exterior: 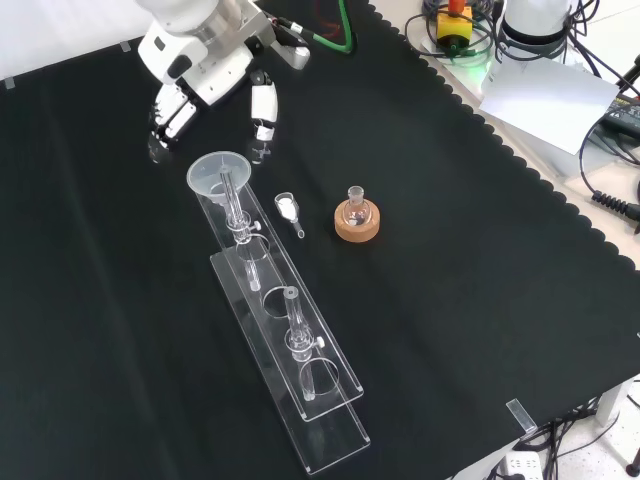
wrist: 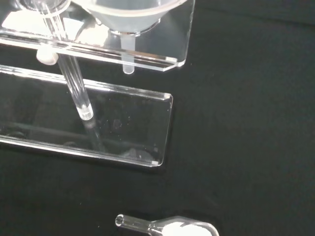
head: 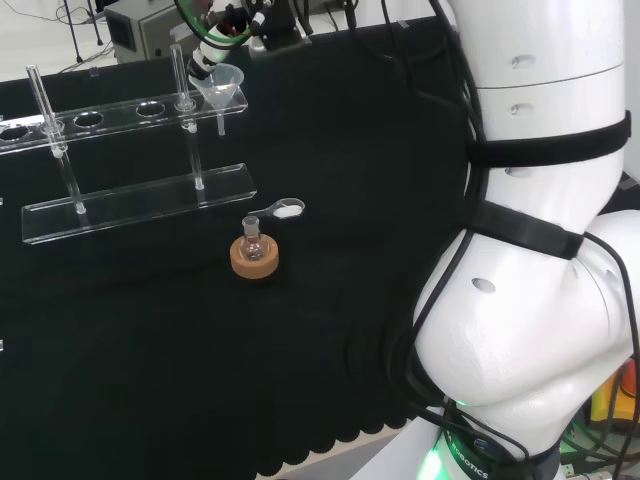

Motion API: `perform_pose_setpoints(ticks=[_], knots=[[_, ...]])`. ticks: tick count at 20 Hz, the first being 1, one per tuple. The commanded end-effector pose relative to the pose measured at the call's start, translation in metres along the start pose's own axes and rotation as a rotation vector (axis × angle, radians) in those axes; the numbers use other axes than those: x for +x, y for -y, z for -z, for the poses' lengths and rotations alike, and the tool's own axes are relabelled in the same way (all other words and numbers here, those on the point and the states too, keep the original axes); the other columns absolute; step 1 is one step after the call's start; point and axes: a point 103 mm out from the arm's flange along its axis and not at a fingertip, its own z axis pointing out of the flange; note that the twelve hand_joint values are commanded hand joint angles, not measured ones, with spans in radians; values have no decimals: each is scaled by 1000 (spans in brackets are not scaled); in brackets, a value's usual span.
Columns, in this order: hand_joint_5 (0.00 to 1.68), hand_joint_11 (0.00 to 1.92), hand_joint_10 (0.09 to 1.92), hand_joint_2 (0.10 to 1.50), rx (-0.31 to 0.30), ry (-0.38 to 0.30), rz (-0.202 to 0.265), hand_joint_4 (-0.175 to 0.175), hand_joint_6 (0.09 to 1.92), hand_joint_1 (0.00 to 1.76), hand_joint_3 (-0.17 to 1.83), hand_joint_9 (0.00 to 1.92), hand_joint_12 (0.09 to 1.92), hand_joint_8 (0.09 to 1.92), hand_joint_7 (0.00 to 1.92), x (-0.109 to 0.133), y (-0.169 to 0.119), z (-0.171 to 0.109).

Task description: Pick up the funnel from the transparent funnel stand.

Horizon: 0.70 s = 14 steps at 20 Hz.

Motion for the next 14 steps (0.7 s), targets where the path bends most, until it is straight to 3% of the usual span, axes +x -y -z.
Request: perform_pose_setpoints(ticks=[1, 8, 14], knots=[[35, 457, 849, 754, 99, 33, 3, -14, 87, 457, 234, 142, 1429, 440, 0, 14, -5, -2], [18, 551, 884, 727, 149, 77, 9, 19, 87, 541, 234, 144, 1409, 297, 0, 20, -8, -4], [17, 557, 899, 712, 119, 144, 19, 34, 87, 606, 259, 69, 1404, 202, 0, 21, -4, -5]])
